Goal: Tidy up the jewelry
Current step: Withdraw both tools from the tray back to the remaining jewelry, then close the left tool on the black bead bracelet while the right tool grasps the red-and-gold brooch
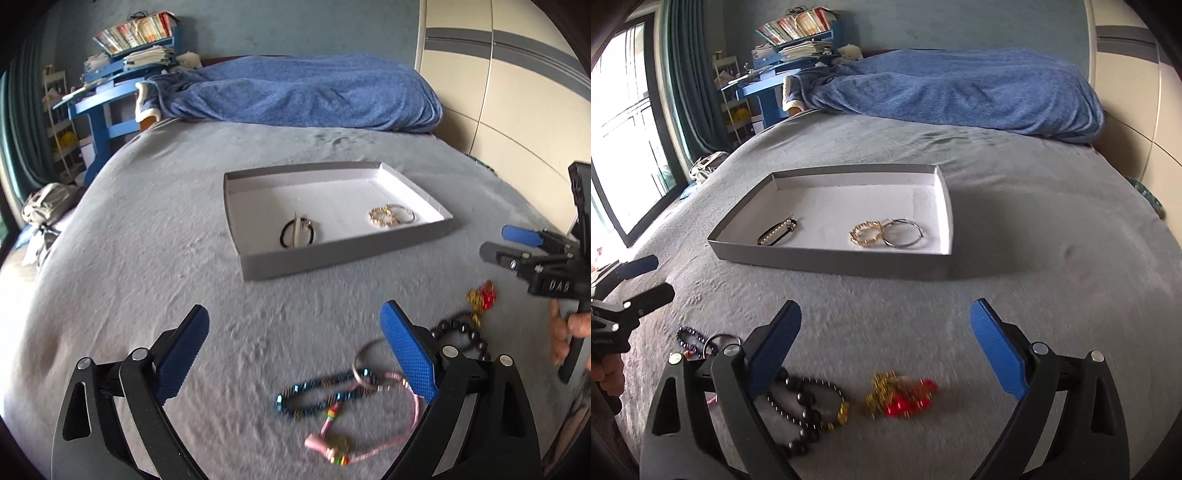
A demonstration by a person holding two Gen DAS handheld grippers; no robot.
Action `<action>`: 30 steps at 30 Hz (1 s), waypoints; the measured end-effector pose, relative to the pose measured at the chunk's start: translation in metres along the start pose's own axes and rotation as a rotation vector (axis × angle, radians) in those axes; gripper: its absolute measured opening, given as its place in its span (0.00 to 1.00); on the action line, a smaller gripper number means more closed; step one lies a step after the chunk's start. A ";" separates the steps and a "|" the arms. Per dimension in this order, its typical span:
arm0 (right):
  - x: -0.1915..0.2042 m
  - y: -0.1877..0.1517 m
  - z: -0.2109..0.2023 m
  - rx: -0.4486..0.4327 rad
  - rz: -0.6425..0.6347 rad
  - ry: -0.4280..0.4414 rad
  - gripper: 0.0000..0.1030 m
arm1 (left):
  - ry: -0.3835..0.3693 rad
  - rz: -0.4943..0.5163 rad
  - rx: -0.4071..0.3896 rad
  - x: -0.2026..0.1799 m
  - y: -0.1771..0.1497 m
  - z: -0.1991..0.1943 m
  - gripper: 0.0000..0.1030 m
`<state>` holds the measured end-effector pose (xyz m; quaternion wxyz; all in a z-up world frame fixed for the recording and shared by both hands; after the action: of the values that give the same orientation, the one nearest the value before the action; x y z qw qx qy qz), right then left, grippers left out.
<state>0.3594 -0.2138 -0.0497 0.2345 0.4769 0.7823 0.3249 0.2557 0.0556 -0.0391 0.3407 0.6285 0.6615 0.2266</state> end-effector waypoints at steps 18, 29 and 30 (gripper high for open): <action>-0.023 -0.048 -0.025 0.026 0.022 -0.029 0.89 | 0.007 -0.003 0.003 0.008 -0.032 -0.018 0.91; -0.025 -0.060 -0.023 0.059 0.024 -0.014 0.83 | -0.143 0.166 0.015 -0.057 -0.052 -0.013 0.90; -0.025 -0.061 -0.022 0.063 0.025 -0.011 0.82 | -0.151 0.172 0.017 -0.061 -0.052 -0.012 0.89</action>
<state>0.3191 -0.2631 -0.0785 0.2195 0.4954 0.7850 0.3004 0.2102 -0.0091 -0.0593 0.3635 0.7011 0.5794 0.2016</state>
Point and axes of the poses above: each gripper's, at about its wrist camera, not at the fingertips, and z roughly the way its jaws point, x to its left, y to its top, the point moved 3 cm from there along z, roughly the way its jaws point, and after that the axes turned 10 degrees about -z, right-handed, at the moved point
